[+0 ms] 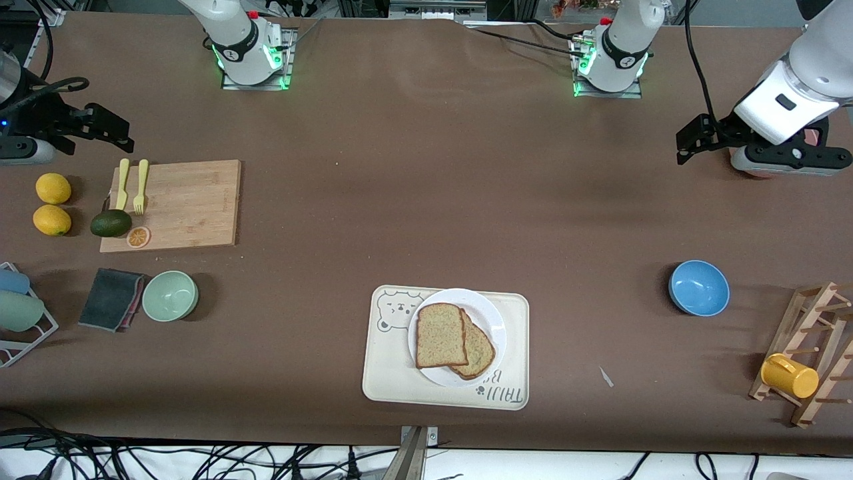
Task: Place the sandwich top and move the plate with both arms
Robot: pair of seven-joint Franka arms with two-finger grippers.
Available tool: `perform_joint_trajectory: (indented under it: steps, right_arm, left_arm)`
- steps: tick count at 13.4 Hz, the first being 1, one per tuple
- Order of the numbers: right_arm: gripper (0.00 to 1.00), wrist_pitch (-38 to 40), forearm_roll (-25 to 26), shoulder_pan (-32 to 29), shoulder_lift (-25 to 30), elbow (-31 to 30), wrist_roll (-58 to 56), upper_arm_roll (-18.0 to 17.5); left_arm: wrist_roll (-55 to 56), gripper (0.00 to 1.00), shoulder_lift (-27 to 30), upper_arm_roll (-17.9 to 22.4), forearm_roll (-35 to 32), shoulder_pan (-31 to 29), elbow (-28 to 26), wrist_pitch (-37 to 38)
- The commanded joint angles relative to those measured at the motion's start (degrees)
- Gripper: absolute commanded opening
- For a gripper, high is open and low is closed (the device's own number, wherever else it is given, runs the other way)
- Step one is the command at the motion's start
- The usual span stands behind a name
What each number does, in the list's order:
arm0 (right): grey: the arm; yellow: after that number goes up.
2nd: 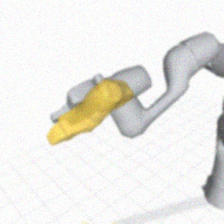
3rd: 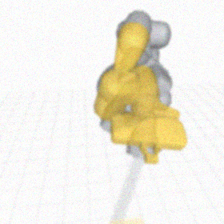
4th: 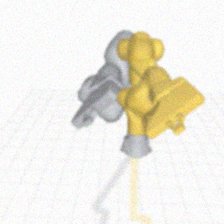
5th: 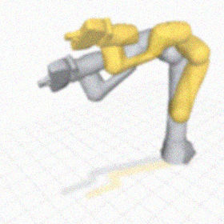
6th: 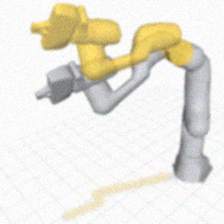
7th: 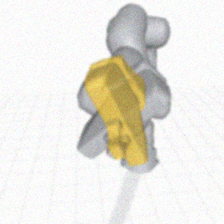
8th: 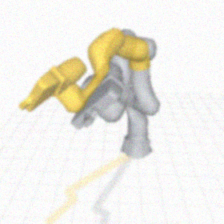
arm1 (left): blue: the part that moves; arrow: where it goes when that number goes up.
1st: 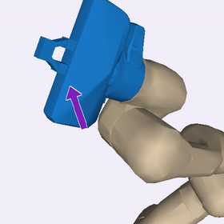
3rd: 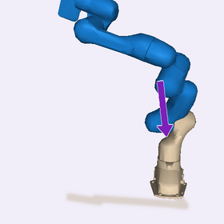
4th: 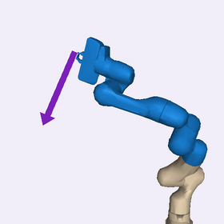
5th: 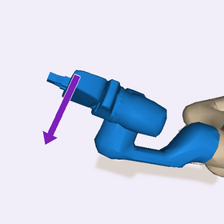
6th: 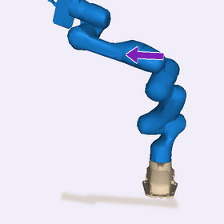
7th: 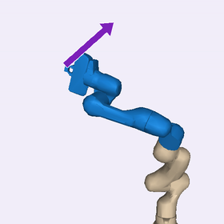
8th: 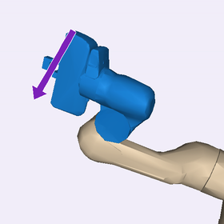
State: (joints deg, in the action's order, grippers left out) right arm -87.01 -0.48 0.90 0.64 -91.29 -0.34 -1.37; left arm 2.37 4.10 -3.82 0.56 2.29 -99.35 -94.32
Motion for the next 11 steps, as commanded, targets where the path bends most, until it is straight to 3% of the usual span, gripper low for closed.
perform_joint_trajectory:
  steps: [1, 11]
  right_arm:
    - [1.0, 2.01, -0.22, -0.29, 0.6, 0.5, -0.81, 0.05]
    - [1.0, 2.02, -0.22, -0.29, 0.6, 0.5, -0.81, 0.05]
  left_arm:
    - [0.26, 1.0, 1.35, -0.14, 1.37, -0.53, -1.02, -0.34]
    - [0.35, 1.0, 1.26, -0.4, 1.28, -0.62, -0.66, 0.81]
